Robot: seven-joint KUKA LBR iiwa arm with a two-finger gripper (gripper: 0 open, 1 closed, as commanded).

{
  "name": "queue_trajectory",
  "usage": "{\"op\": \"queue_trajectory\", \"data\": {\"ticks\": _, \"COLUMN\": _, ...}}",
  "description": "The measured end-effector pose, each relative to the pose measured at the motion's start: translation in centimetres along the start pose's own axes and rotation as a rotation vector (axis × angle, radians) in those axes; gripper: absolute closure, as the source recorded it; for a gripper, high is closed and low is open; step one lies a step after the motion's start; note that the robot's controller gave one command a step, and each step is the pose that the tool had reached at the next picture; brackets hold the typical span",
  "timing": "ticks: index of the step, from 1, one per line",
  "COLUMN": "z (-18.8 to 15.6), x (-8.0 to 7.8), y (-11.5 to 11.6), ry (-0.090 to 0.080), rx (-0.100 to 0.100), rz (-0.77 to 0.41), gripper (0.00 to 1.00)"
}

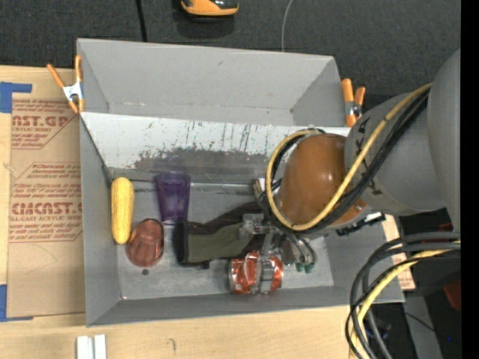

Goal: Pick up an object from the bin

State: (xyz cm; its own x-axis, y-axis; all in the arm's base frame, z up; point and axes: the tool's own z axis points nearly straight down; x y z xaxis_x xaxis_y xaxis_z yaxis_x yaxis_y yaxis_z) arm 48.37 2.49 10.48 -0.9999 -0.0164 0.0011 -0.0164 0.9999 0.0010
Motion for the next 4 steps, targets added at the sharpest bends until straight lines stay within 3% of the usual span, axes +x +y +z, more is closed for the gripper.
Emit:
{"op": "queue_trajectory", "data": {"ticks": 1, "z": 0.0, "x": 0.0, "y": 0.0, "ry": 0.000, "rx": 0.000, "rz": 0.000, "gripper": 0.00}}
{"op": "queue_trajectory", "data": {"ticks": 2, "z": 3.2, "x": -1.0, "y": -3.2, "ry": -0.001, "rx": 0.000, "rz": -0.101, "gripper": 1.00}}
{"op": "queue_trajectory", "data": {"ticks": 3, "z": 3.2, "x": -1.0, "y": -3.2, "ry": -0.001, "rx": 0.000, "rz": -0.102, "gripper": 1.00}}
{"op": "queue_trajectory", "data": {"ticks": 4, "z": -2.1, "x": -2.1, "y": -5.0, "ry": -0.002, "rx": 0.001, "rz": -0.079, "gripper": 1.00}}
